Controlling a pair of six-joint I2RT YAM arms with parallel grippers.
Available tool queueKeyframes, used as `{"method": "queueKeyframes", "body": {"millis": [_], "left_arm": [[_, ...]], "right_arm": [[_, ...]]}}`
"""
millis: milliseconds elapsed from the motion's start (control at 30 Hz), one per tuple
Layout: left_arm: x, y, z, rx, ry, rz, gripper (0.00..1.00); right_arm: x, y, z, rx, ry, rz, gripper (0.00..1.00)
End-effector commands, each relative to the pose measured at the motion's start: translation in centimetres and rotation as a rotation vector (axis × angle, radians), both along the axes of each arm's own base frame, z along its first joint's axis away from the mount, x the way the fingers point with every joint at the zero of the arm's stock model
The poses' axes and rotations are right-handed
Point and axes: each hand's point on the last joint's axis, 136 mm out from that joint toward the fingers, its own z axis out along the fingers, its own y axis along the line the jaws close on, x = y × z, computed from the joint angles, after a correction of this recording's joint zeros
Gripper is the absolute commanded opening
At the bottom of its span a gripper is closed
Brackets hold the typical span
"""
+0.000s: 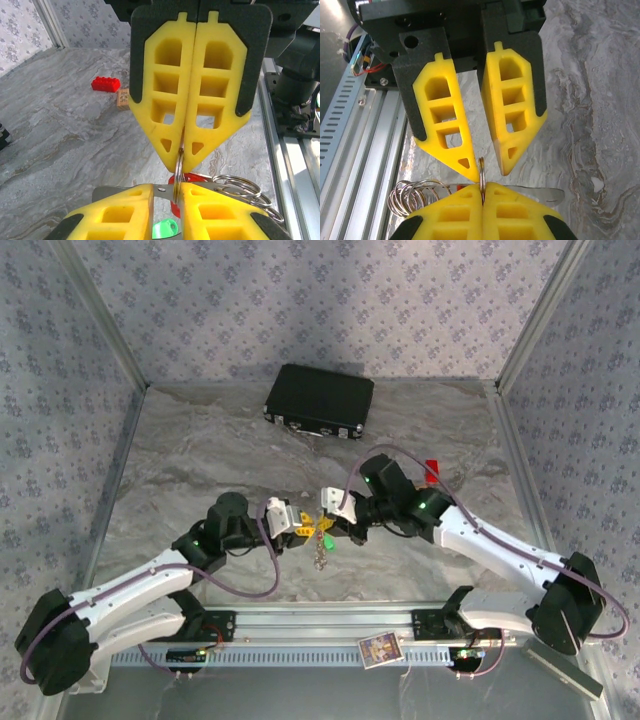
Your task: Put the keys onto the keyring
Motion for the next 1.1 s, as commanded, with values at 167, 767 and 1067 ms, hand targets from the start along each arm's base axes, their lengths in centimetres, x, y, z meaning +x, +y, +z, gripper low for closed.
{"method": "queueKeyframes", "body": {"millis": [167, 767, 1067], "left_arm": [[-0.3, -0.6, 1.0, 0.021, -0.018, -0.049, 0.15], [-0.7, -0.8, 1.0, -0.097, -0.023, -0.051, 0.0], [-1.0, -0.9, 1.1, -0.117, -0.021, -0.069, 0.0]], "right_arm": [[-0.4, 0.2, -0.2, -0.125, -0.064, 0.06, 0.0], [0.2, -0.7, -0.4, 0.1, 0.051, -0.045, 0.28], [0.3, 0.1, -0.3, 0.132, 0.075, -0.03, 0.23]]}}
